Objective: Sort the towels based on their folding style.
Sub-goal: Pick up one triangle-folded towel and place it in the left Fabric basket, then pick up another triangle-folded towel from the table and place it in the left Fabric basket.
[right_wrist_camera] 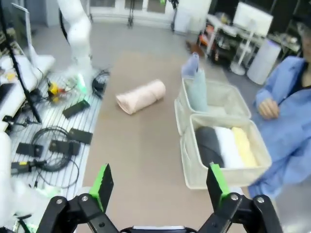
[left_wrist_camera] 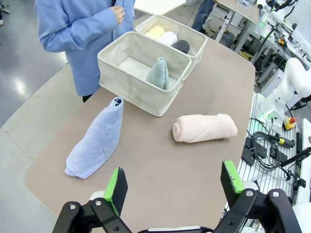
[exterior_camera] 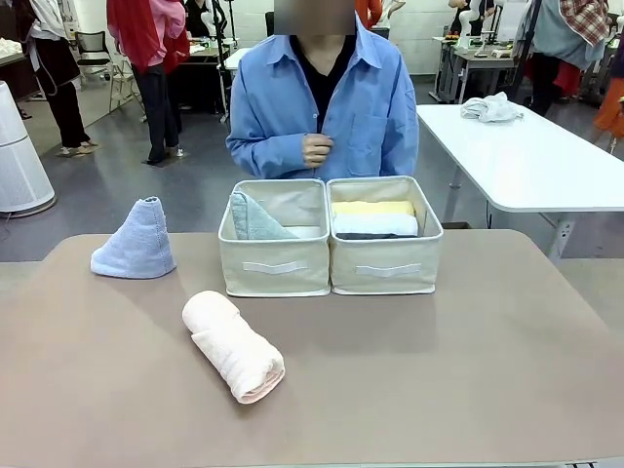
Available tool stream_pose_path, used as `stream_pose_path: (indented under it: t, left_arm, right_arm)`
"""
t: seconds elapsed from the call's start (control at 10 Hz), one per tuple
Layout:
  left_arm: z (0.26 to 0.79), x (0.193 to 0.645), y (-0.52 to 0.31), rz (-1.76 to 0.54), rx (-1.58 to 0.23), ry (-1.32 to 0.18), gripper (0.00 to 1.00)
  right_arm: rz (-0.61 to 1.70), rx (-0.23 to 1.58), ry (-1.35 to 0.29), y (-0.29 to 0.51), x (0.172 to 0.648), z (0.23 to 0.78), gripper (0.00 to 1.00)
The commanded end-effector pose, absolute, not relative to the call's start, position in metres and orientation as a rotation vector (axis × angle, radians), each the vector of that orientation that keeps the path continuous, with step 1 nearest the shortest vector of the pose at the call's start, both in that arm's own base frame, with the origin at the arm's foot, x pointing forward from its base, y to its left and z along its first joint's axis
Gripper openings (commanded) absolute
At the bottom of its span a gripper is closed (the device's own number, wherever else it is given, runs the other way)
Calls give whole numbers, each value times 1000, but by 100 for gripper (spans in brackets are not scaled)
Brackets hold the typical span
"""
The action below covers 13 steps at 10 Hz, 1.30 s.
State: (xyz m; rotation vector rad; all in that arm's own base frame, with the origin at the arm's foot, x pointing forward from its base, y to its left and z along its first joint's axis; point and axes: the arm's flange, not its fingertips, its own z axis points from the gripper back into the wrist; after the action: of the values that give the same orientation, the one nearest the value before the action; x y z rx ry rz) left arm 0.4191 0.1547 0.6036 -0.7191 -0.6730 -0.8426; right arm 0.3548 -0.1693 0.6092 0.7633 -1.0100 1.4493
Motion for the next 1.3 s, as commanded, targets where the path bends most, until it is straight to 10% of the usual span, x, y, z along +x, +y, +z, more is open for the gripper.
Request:
stream_pose_path:
  t: [0.0, 1.2]
  left_arm:
    - [604, 419, 152, -841, -721, -685, 100]
    - [604, 419, 152, -841, -721, -685, 100]
  right_arm:
    - [1361, 790, -976, -202, 361, 610, 100]
    - [1172, 631, -852, -258, 349, 583, 100]
